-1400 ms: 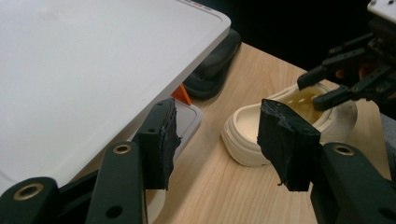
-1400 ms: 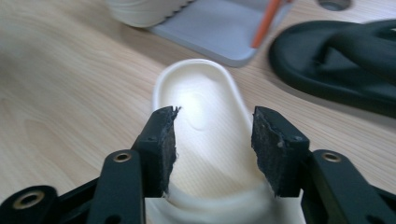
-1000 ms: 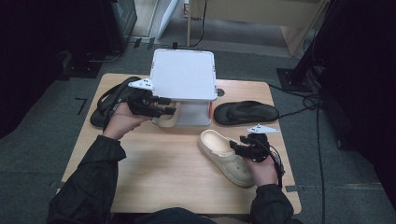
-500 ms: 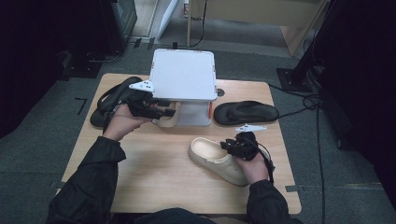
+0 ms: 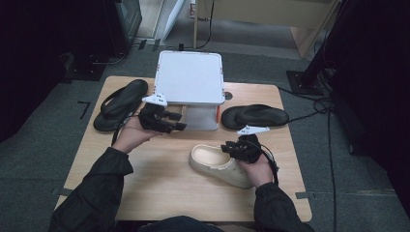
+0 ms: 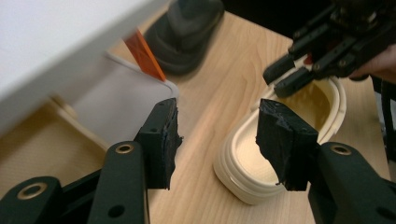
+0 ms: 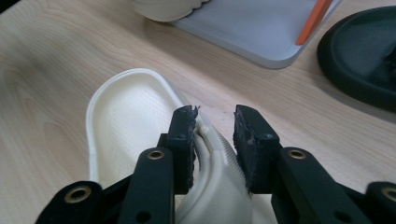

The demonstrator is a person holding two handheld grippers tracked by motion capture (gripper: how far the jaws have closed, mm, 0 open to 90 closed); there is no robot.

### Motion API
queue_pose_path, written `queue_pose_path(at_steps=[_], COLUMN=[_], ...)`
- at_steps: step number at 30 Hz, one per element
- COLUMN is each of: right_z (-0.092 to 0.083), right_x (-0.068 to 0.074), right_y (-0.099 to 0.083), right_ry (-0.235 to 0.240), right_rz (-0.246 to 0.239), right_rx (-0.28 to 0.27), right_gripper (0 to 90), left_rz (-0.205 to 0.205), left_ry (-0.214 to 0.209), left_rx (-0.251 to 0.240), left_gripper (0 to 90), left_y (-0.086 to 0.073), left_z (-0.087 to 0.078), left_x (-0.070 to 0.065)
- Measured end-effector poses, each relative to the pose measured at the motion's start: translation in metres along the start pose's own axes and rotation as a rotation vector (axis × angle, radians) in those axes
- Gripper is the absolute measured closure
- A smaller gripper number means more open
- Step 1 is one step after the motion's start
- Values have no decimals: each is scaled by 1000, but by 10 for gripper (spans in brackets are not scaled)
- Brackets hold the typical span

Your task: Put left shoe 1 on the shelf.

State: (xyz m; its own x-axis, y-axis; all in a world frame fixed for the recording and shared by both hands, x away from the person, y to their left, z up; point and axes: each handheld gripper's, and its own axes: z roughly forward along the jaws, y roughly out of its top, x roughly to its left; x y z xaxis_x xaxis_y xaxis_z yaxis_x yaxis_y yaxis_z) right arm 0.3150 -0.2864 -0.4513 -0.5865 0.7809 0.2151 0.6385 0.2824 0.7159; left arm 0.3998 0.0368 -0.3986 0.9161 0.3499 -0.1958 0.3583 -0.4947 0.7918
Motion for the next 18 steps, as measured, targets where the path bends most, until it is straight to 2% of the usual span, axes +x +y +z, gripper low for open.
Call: queue_pose_path(at_steps=[2, 4, 5, 7, 9, 11, 13, 18], right_z=[0, -3, -6, -16, -29, -40, -48, -61], right_x=[-1, 0, 1, 4, 11, 16, 21, 34], right_y=[1, 2, 3, 4, 0, -6, -12, -31], right_ry=[-4, -1, 0, 3, -15, -18, -12, -31], right_rz=[9, 13, 12, 9, -10, -9, -5, -42], right_rx=[-2, -19, -45, -83, -107, -127, -138, -151], right_gripper=[680, 635, 603, 604, 623, 639, 668, 716], left_rz=[-1, -10, -3, 8, 38, 53, 50, 21], left_ry=[-9, -23, -27, -33, -31, -32, -44, -68], left_rx=[24, 35, 36, 45, 58, 55, 45, 51], left_gripper=[499, 523, 549, 582, 608, 624, 639, 658], left_y=[-5, -9, -11, -14, -15, -16, -16, -18], left_z=[9, 16, 20, 27, 35, 43, 52, 73], left_x=[0, -1, -1, -2, -4, -4, -3, 2])
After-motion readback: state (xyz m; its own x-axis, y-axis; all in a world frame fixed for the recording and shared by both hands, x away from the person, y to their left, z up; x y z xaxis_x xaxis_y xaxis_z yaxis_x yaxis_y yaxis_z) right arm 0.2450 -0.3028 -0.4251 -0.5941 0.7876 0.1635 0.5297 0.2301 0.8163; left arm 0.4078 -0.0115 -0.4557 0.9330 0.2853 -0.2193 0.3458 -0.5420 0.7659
